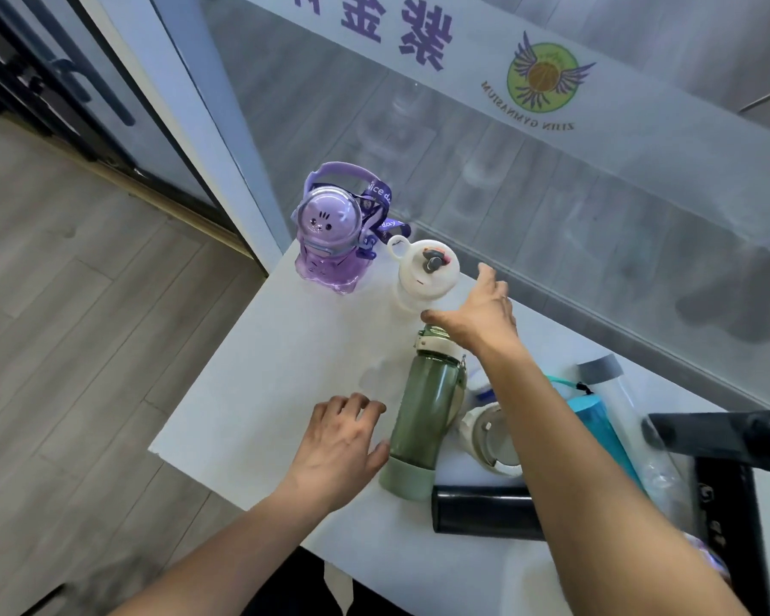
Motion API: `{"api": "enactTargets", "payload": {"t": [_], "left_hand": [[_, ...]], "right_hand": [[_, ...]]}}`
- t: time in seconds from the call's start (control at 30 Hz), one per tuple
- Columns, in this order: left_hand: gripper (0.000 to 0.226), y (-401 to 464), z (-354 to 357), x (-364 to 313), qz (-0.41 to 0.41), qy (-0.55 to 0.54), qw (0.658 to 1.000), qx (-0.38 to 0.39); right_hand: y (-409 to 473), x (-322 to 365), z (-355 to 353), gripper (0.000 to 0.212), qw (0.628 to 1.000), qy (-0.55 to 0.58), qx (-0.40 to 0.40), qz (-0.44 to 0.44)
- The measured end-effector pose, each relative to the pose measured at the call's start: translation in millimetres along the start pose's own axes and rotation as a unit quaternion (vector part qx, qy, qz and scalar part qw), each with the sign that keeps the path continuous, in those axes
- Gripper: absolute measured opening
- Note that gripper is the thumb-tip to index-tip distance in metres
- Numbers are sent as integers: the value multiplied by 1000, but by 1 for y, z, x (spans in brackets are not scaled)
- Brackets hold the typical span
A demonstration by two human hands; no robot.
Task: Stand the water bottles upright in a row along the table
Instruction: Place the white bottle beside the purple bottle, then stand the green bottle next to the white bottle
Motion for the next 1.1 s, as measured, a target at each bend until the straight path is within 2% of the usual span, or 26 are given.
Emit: {"api": "enactTargets", "payload": {"t": [0.2,0.37,0.47,0.57,0.73,0.93,1.1], "left_hand": [[69,33,16,-34,-60,-5,996,64],[76,59,28,-40,-171,-129,971,107],[76,60,29,-39,-189,-172,961,111],[82,49,23,-37,-166,-180,965,90],[82,26,10,-36,-96,-146,984,24],[84,9,-3,-27,-50,-139,989,-26],[89,15,-17,-16,22,-166,985,-49]], "right_hand": [[-2,-46,4,86,997,-1,73,37],[-3,-57,6,76,996,-7,83,22],[-5,-55,1,73,997,3,80,9],[-10,-53,-3,76,996,5,83,-8],[-38,-44,-11,77,990,31,133,-32],[-78,-36,-41,72,977,-35,189,-97],[-104,-32,-54,67,989,13,96,-113]]}}
Point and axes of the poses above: each hand's wrist, its own y-axis towards the middle knuckle, its own z-axis out of the palm, x = y × z, the point moved 3 cm from there along y, towards the middle knuckle, and after that the axes turned 5 degrees about z, right-handed, at the moved point
